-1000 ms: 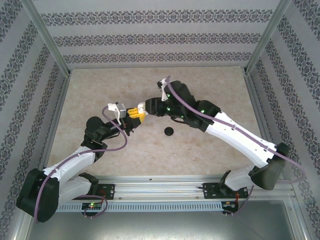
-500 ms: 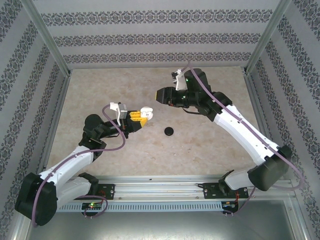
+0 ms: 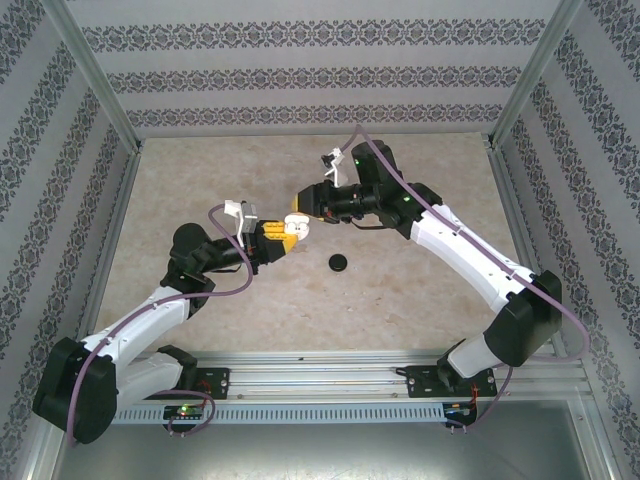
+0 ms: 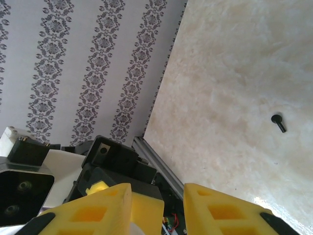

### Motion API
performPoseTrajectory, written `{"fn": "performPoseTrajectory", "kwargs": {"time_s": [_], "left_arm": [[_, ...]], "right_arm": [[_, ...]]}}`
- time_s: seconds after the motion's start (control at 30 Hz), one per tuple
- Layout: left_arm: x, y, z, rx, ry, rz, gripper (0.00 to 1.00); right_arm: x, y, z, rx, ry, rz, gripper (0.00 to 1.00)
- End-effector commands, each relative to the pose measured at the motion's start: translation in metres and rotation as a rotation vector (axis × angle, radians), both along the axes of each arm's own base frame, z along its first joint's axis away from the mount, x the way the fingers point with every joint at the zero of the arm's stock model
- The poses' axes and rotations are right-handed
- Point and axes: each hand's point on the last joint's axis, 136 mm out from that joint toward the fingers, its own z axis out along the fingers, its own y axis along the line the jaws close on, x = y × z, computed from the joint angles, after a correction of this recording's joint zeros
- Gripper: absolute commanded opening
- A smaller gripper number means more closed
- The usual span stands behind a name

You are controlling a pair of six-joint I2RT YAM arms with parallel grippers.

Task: Insert wireless bluetooth earbuds into charging case

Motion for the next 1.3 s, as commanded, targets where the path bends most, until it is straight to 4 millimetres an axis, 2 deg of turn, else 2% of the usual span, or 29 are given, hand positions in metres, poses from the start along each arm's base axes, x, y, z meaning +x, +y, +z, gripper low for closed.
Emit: {"fn": "performPoseTrajectory", "kwargs": {"time_s": [0.0, 0.47, 0.77, 0.9, 1.27], "left_arm": [[0.001, 0.000, 0.012, -0.027, -0.019, 0.016, 0.00], [0.008, 0.003, 0.004, -0.004, 0.019, 0.064, 0.00], [0.013, 0.007, -0.013, 0.013, 0.087, 0.108, 0.00], [0.013, 0.007, -0.017, 0.025, 0.100, 0.109, 0.00], [0.017, 0.012, -0.026, 0.028, 0.163, 0.157, 0.00]], "right_arm": [[-0.013, 0.006, 0.007, 0.035, 0.001, 0.053, 0.33], [-0.026, 0.005, 0.010, 0.037, -0.002, 0.083, 0.33], [-0.033, -0.001, 0.029, 0.027, -0.048, 0.099, 0.33], [-0.036, -0.012, 0.037, 0.017, -0.085, 0.070, 0.33], [-0.028, -0.050, 0.034, -0.028, -0.110, -0.073, 0.36]]}}
